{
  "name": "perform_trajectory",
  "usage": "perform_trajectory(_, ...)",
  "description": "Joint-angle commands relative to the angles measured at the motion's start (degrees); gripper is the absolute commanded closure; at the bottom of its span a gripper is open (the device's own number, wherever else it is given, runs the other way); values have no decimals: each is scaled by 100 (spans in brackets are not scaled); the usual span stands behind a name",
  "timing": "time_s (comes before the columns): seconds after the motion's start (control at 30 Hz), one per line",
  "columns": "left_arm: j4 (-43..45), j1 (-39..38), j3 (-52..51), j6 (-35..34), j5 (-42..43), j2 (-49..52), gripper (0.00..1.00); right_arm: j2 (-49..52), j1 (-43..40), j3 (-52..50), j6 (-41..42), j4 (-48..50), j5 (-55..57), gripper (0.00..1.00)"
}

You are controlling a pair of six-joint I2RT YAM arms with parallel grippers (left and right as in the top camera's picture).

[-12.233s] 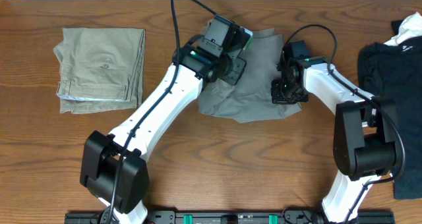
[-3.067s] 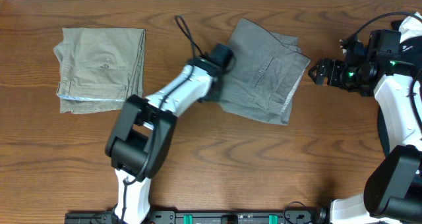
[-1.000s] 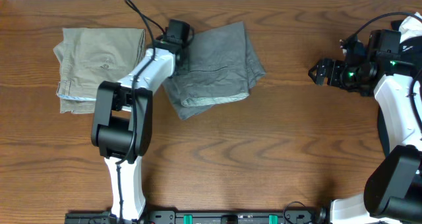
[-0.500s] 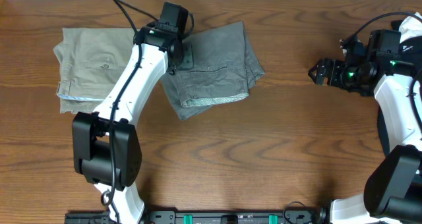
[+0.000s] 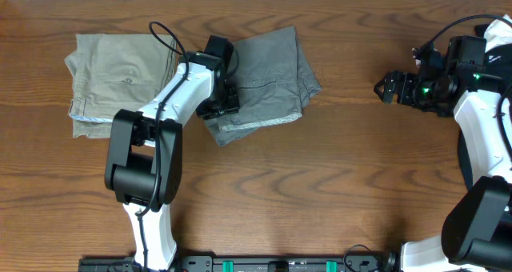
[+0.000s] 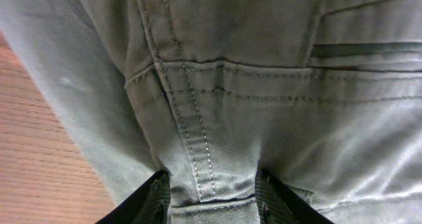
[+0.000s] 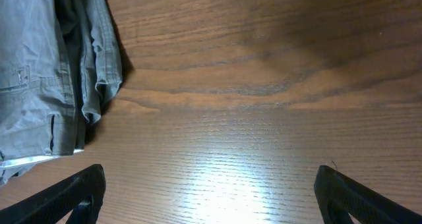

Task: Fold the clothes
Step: 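Release the grey shorts and lift the left gripper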

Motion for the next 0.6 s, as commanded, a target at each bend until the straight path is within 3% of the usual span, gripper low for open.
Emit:
perform_trajectory(0.0, -37, -2, -74, -70, 17, 275, 69, 9, -11, 17, 59, -4, 0, 1)
perform_trajectory(0.07, -55, -2, -74, -70, 17, 308, 89, 9, -11, 17, 59, -4, 0, 1)
perform_trajectory(0.17, -74, 0, 0, -70, 17, 188, 94, 9, -11, 17, 59, -4, 0, 1)
perform_trajectory(0.37, 39, -35, 461, -74, 20, -645, 88, 9, -11, 17, 59, -4, 0, 1)
perform_trajectory(0.43, 326, -85, 461, -74, 20, -929, 78, 9, -11, 17, 59, -4, 0, 1)
perform_trajectory(0.57, 874, -278, 459, -74, 48, -1115, 67, 9, -11, 17, 59, -4, 0, 1)
